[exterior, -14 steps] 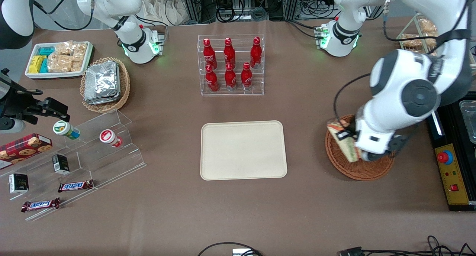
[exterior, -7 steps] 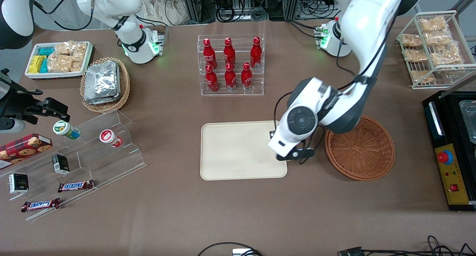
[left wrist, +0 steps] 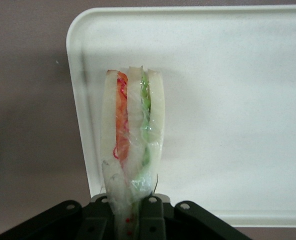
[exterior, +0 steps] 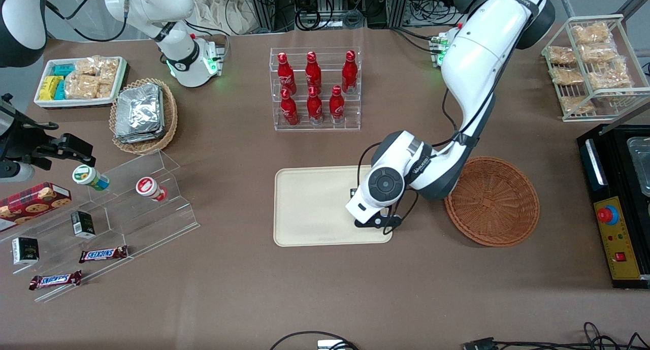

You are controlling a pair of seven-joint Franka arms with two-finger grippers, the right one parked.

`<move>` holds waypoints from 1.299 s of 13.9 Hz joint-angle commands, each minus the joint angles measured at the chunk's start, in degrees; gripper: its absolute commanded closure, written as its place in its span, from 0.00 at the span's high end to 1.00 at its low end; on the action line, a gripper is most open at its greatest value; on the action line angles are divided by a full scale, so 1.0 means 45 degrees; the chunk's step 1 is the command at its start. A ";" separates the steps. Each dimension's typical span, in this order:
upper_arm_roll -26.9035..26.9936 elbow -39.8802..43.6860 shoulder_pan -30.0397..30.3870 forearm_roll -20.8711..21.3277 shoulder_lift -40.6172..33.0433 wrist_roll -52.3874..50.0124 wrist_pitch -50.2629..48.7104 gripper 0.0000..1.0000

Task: Place sandwich from basket to tray
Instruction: 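Lower the sandwich onto the cream tray and open the left gripper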

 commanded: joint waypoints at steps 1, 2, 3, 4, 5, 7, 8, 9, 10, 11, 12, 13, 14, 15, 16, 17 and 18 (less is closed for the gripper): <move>0.0103 0.0560 -0.0198 0.0178 0.0461 -0.0017 0.0343 0.62; 0.0122 0.0560 -0.0198 0.0198 0.0442 -0.0037 0.0345 0.80; 0.0103 0.0560 -0.0198 0.0198 0.0384 -0.0037 0.0267 1.00; 0.0122 0.0560 -0.0179 0.0217 0.0287 -0.0037 0.0189 1.00; 0.0122 0.0560 -0.0159 0.0237 0.0170 -0.0037 0.0130 1.00; 0.0142 0.0463 0.0016 0.0256 -0.0531 0.0002 -0.0238 1.00; 0.0142 0.0366 0.0268 0.0256 -0.0999 -0.0017 -0.0783 1.00; 0.0142 -0.0099 0.0425 0.0256 -0.1641 -0.0153 -0.1039 1.00; 0.0142 -0.0781 0.0601 0.0237 -0.2421 -0.0193 -0.0945 1.00; 0.0084 -0.1716 0.1125 0.0140 -0.3319 -0.0193 -0.0790 1.00; 0.0064 -0.2943 0.1381 0.0023 -0.4391 -0.0174 -0.0440 1.00; 0.0083 -0.4406 0.1481 -0.0017 -0.5659 -0.0193 0.0221 1.00; 0.0103 -0.5929 0.1520 -0.0036 -0.6909 -0.0213 0.0924 1.00; 0.0122 -0.7259 0.1753 -0.0075 -0.8043 -0.0213 0.1433 1.00; 0.0084 -0.8219 0.2064 -0.0076 -0.8905 -0.0155 0.1632 1.00; 0.0103 -0.8732 0.2126 -0.0172 -0.9590 -0.0019 0.1537 1.00; 0.0142 -0.8911 0.2165 -0.0212 -1.0042 0.0099 0.1304 1.00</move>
